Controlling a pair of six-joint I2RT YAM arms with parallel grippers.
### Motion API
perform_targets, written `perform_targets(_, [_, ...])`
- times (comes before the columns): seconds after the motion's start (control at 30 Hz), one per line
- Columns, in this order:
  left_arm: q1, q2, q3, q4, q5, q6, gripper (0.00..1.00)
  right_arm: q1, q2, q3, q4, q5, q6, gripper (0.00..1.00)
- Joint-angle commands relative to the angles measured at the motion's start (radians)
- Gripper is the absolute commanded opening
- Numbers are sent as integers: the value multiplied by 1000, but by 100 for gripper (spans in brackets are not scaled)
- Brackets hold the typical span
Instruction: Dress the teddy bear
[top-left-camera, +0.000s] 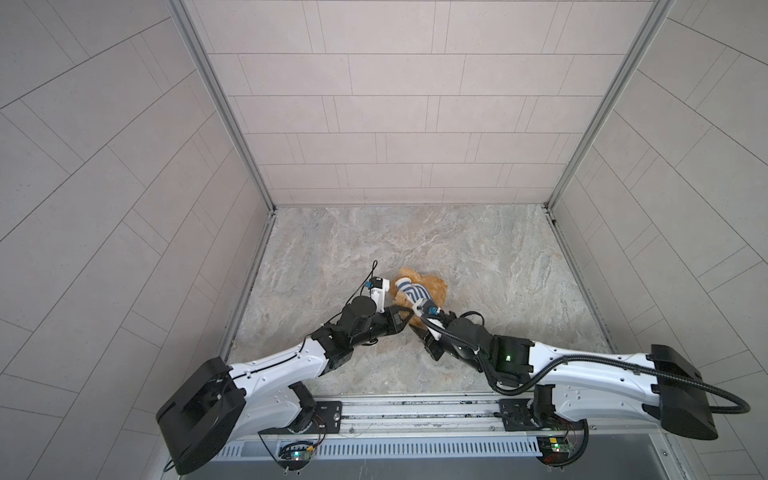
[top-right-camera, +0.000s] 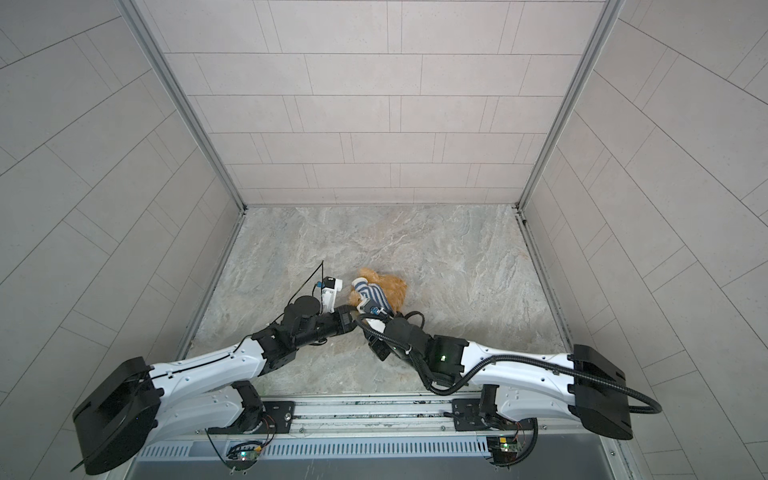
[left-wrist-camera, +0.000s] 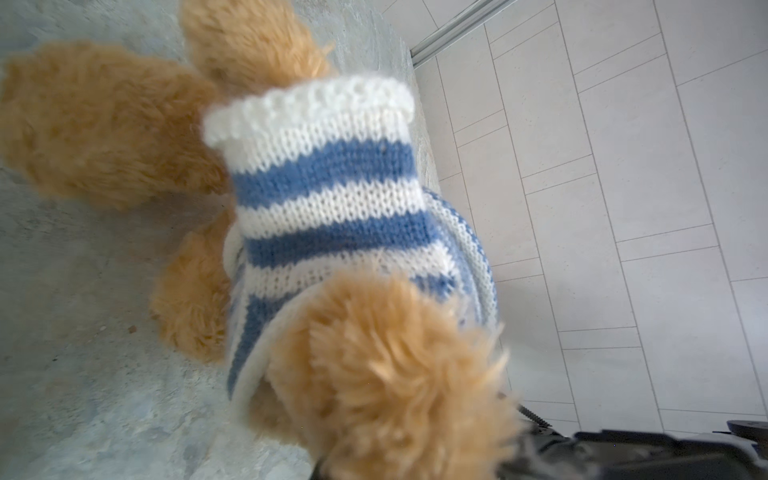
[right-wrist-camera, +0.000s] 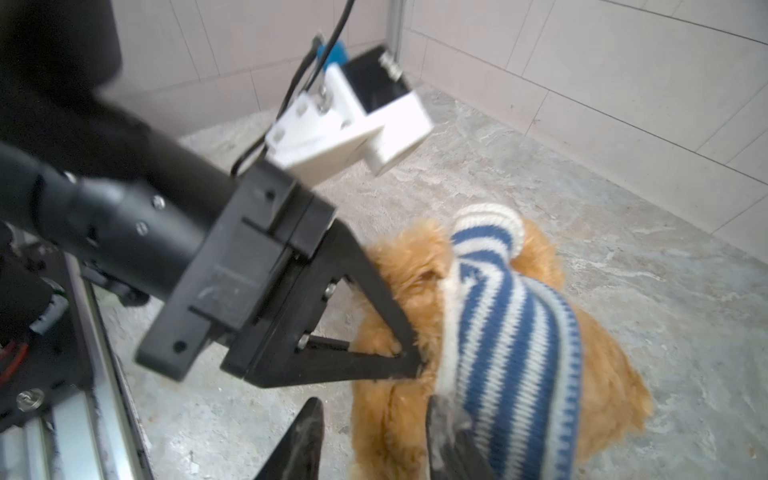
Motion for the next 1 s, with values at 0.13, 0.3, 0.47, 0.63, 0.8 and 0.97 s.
perform_targets(0.13, [13,-44,-32,-22,42,132,0,-193,-61,72,-200,-191,152,55])
perform_targets(0.3, [13,-63,-32,-18,68,151,0,-269,21,81,-214,-239,200,52])
perform_targets(0.47, [14,-65,-33,-23,72,160,0,-280,56,81,-173,-296,216,45])
perform_targets(0.63, [13,-64,-30,-27,70,163,0,-283,83,76,-159,-319,220,29])
perform_targets(0.8, [13,-65,-27,-39,67,166,0,-289,82,77,-163,-327,213,11])
perform_targets(0.97, [23,-77,-29,-47,69,172,0,-315,53,74,-215,-262,207,0])
